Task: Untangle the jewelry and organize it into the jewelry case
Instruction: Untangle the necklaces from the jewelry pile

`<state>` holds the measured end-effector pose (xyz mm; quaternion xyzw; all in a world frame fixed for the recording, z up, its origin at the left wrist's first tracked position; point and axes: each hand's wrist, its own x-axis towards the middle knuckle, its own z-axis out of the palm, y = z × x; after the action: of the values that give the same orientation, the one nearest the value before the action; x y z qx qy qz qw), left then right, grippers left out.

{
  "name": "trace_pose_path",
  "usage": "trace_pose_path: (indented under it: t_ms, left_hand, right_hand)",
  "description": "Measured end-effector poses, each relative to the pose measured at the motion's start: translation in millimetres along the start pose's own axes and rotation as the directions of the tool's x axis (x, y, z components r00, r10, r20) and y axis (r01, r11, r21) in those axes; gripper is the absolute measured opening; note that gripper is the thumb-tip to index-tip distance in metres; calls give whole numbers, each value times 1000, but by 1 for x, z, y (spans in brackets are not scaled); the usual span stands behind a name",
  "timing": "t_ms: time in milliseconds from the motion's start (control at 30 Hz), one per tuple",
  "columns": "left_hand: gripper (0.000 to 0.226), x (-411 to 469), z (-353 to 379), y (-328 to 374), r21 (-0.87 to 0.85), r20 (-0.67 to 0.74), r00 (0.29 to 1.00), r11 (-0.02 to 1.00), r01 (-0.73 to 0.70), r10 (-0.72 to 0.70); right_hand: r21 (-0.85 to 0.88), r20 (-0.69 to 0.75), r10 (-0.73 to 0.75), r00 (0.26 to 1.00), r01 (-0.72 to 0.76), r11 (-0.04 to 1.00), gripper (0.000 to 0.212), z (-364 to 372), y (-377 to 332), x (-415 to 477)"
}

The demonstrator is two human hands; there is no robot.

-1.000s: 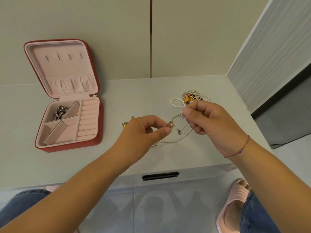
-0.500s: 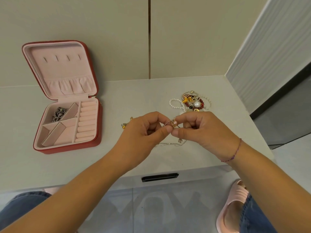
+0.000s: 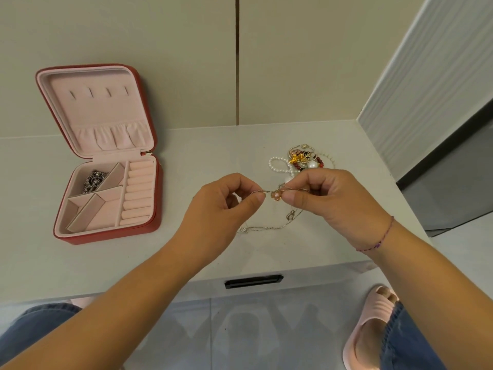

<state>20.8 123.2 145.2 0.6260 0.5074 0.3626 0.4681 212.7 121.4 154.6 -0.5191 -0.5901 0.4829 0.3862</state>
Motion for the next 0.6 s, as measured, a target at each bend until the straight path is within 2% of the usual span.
trace_pose_path:
  t_ms: [167,300,600]
  left_hand:
    - [9,1,-2,0,35,-55,998,999,8,-6]
    - [10,1,-3,0,-7,-60,997,999,42,-42]
    - [15,1,-3,-1,-6,-15,1000,1000,-6,6]
  right_hand:
    - [2,13,30,999,-30,1000,7,-2,-1,0]
    - [33,-25,30,999,-29,999,19,-3,0,1]
    - [77,-31,15,999,-12,997,23,-2,-2,0]
